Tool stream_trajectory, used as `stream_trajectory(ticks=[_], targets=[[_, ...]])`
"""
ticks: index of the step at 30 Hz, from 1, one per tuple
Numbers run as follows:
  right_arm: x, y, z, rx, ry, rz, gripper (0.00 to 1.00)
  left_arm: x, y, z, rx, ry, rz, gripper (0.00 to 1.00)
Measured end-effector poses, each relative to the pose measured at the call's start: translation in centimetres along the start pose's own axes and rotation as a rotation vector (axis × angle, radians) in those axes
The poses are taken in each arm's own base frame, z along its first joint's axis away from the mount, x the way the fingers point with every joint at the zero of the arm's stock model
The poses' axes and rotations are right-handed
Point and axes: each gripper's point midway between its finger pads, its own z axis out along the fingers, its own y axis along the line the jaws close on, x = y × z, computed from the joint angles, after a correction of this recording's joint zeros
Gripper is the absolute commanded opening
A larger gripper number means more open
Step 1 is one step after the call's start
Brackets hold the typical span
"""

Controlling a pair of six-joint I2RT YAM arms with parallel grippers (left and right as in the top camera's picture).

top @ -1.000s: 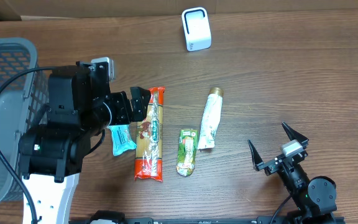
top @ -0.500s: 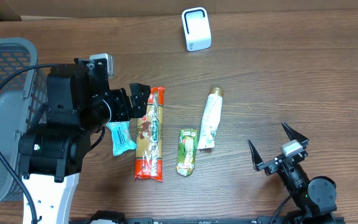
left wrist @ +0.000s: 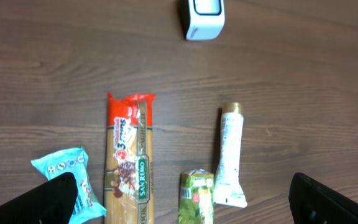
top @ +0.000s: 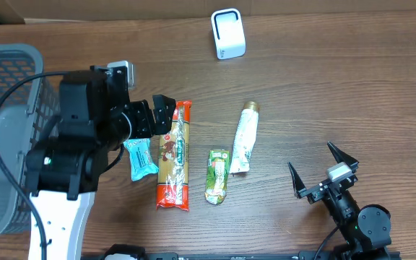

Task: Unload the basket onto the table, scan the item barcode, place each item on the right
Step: 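Open the left gripper and withdraw it to the lower left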

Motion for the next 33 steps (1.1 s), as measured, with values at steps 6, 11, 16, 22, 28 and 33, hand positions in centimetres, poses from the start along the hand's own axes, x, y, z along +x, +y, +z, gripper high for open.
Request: stream_trajectory(ticks=[6, 11, 16, 22, 28, 33], targets=[[0.0, 0.0, 0.0, 0.0, 0.0, 0.0, 1.0, 0.4, 0.4, 1.3, -0.013, 0.044, -0.01, 0.99], [0.0, 0.0, 0.0, 0.0, 0.0, 0.0, 1.0, 0.6, 0.6, 2.0, -0.02, 0.067, -0.014, 1.0], [0.0, 0.0, 0.0, 0.001, 0.0, 0.0, 1.0, 1.1, 0.9, 2.5, -0.029, 0.099, -0.013, 1.0], [-0.5, -0.1, 0.0, 0.003, -0.021, -0.039, 1.0, 2.1, 1.2, 2.3, -0.038, 0.14, 0.032, 0.98], [0.0, 0.0, 0.0, 0.001, -0.002, -0.055, 1.0, 1.8, 0.7, -0.5, -0.02, 0.057, 0.082, 0.97], [-0.4, 0.2, 0.0, -0.015, -0.015, -0.033, 1.0, 2.1, 0.0, -5.9, -0.009, -0.09, 0.118, 1.0]])
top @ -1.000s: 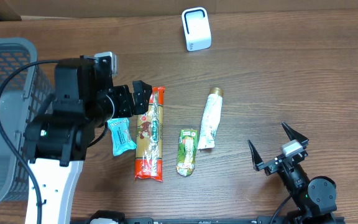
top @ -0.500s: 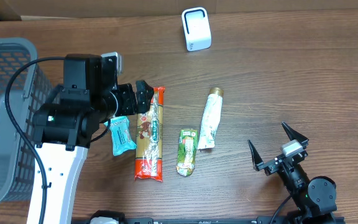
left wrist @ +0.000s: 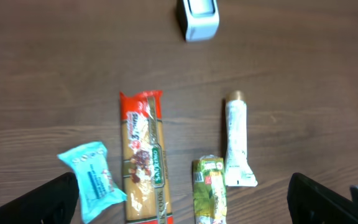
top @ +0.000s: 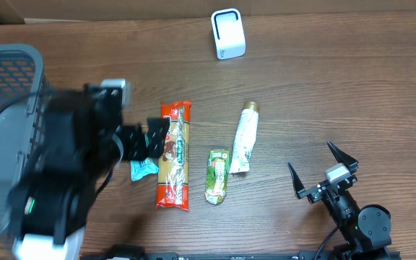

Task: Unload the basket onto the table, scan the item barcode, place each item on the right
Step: 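Open the left gripper and withdraw it to the lower left, then move the right gripper left over the white tube and grasp it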

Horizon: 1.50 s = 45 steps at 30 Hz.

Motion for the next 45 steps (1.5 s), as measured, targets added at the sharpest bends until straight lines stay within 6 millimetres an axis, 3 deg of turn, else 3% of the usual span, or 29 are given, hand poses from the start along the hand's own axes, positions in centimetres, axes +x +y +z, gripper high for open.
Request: stream_trajectory(ticks=[6, 9, 12, 16, 20, 24, 28, 32, 38, 41, 45], targets=[[-0.8, 0.8, -0.1, -0.053, 0.003, 0.055, 1.0, 1.3, 0.8, -5.3, -0.068, -0.124, 0.016, 1.0], [-2.7, 1.2, -0.4, -0.098, 0.045, 0.081, 1.0, 1.7, 1.2, -6.7, -0.092, -0.161, 0.018, 1.0], [-5.7, 1.4, -0.4, -0.144, 0.081, 0.1, 1.0, 2.1, 1.4, -7.3, -0.107, -0.171, 0.02, 1.0], [-8.0, 1.9, 0.7, -0.232, 0.219, 0.159, 1.0, 2.9, 1.8, -7.2, -0.124, -0.136, 0.015, 1.0], [-8.2, 2.9, 2.4, -0.338, 0.391, 0.242, 1.0, 3.9, 2.0, -7.1, -0.136, -0.094, 0.01, 1.0], [-8.2, 4.0, 5.4, -0.457, 0.474, 0.311, 1.0, 4.5, 2.2, -7.0, -0.143, -0.073, 0.008, 1.0], [-6.8, 5.8, 7.9, -0.606, 0.501, 0.396, 1.0, 4.6, 2.2, -7.0, -0.144, -0.069, 0.008, 0.99], [-3.7, 6.9, 9.6, -0.662, 0.603, 0.53, 1.0, 4.8, 2.3, -7.0, -0.146, -0.059, 0.006, 1.0], [3.5, 8.1, 10.6, -0.513, 0.968, 0.734, 1.0, 4.8, 2.3, -7.0, -0.147, -0.058, 0.006, 1.0], [5.0, 8.4, 11.3, -0.416, 1.096, 0.732, 1.0, 4.8, 2.3, -7.0, -0.149, -0.059, 0.006, 1.0], [5.2, 8.1, 13.0, -0.301, 1.141, 0.682, 1.0, 4.8, 2.3, -7.0, -0.149, -0.059, 0.006, 1.0]])
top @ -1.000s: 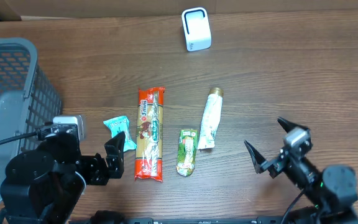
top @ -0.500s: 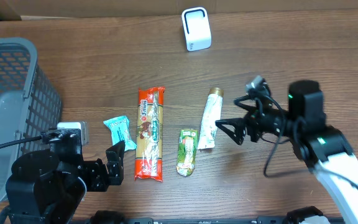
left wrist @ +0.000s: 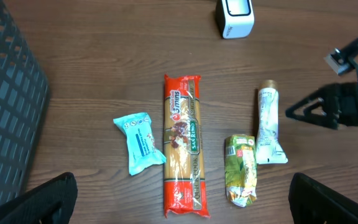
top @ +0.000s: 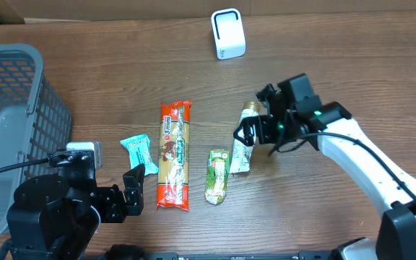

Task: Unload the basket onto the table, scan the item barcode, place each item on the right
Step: 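Move the right gripper left over the white tube and grasp it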

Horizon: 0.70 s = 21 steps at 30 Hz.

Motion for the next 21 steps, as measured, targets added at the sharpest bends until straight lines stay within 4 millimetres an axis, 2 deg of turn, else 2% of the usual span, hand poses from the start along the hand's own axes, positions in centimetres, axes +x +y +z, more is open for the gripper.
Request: stream_trajectory(ticks=[7, 11, 21], targets=[[0.0, -0.4, 2.5, 0.016, 0.036, 0.041, 1.0, 0.0, 0.0, 0.0, 0.0, 0.0, 0.0, 1.0], [0.1, -0.3, 3.0, -0.003, 0.045, 0.059, 0.94, 0.0, 0.0, 0.0, 0.0, 0.0, 0.0, 1.0], [0.6, -2.6, 3.6, 0.117, 0.052, 0.214, 0.95, 0.0, 0.0, 0.0, 0.0, 0.0, 0.0, 1.0]])
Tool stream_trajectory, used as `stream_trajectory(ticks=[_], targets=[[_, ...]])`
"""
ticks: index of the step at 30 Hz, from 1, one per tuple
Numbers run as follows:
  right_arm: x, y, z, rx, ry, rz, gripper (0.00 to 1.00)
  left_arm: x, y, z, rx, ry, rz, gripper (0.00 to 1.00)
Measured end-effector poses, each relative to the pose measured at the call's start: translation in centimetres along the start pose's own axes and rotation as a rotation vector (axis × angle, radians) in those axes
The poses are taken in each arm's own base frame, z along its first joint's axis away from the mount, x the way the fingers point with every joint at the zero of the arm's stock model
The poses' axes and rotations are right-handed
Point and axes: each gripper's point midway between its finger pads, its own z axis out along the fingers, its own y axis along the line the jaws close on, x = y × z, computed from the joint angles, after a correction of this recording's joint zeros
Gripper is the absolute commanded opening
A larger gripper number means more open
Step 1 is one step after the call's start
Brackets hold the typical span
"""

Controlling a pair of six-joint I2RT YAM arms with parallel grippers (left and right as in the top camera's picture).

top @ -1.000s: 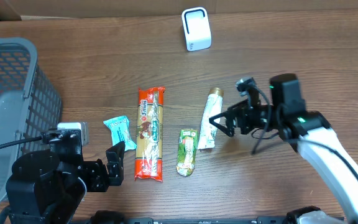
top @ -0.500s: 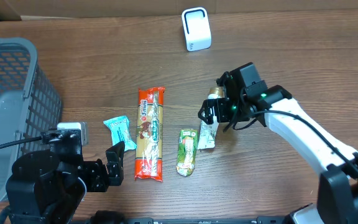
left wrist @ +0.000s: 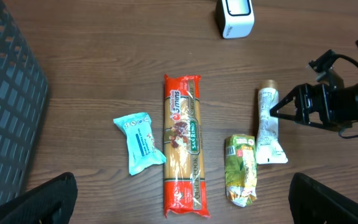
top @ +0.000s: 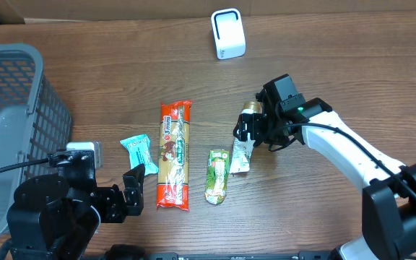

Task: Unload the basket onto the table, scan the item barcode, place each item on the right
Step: 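Move the right gripper left over the white tube and grasp it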

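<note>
Four items lie in a row on the wooden table: a teal packet (top: pixel 139 153), a long red pasta pack (top: pixel 174 155), a green packet (top: pixel 217 175) and a white tube with a gold cap (top: pixel 243 144). A white scanner (top: pixel 228 33) stands at the back. My right gripper (top: pixel 248 135) is down at the tube's upper half, open, a finger on either side of it. My left gripper (top: pixel 132 191) hangs open near the front left with nothing between its fingers. In the left wrist view the tube (left wrist: pixel 266 124) and the right gripper (left wrist: pixel 278 112) show too.
A grey mesh basket (top: pixel 6 130) fills the left side. The left arm's base (top: pixel 49 217) takes up the front left corner. Cardboard lines the table's far edge.
My right gripper has moved a little to the left and now straddles the white tube. The left arm and all four items stay where they were.
First my left gripper hovered open over the teal packet and pasta while the right arm rested at the front right. The left arm then stood drawn back to the front left. After that the right arm was out beside the tube, and now it stands around it.
</note>
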Motion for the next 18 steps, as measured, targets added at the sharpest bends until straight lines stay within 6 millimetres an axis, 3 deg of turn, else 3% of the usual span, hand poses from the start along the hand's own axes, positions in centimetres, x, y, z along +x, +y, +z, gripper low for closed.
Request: stream_trajectory(ticks=[7, 10, 13, 15, 18], targets=[[1.0, -1.4, 3.4, 0.017, 0.087, 0.072, 0.94, 0.0, 0.0, 0.0, 0.0, 0.0, 0.0, 1.0], [1.3, -1.7, 4.5, 0.014, 0.113, 0.101, 0.85, 0.0, 0.0, 0.0, 0.0, 0.0, 0.0, 1.0], [0.8, -1.2, 4.6, -0.008, 0.095, 0.11, 0.59, 0.0, 0.0, 0.0, 0.0, 0.0, 0.0, 1.0], [0.6, -1.1, 4.6, -0.015, 0.091, 0.126, 0.5, 0.0, 0.0, 0.0, 0.0, 0.0, 0.0, 1.0], [0.6, -1.0, 4.6, -0.018, 0.093, 0.146, 0.27, 0.0, 0.0, 0.0, 0.0, 0.0, 0.0, 1.0]])
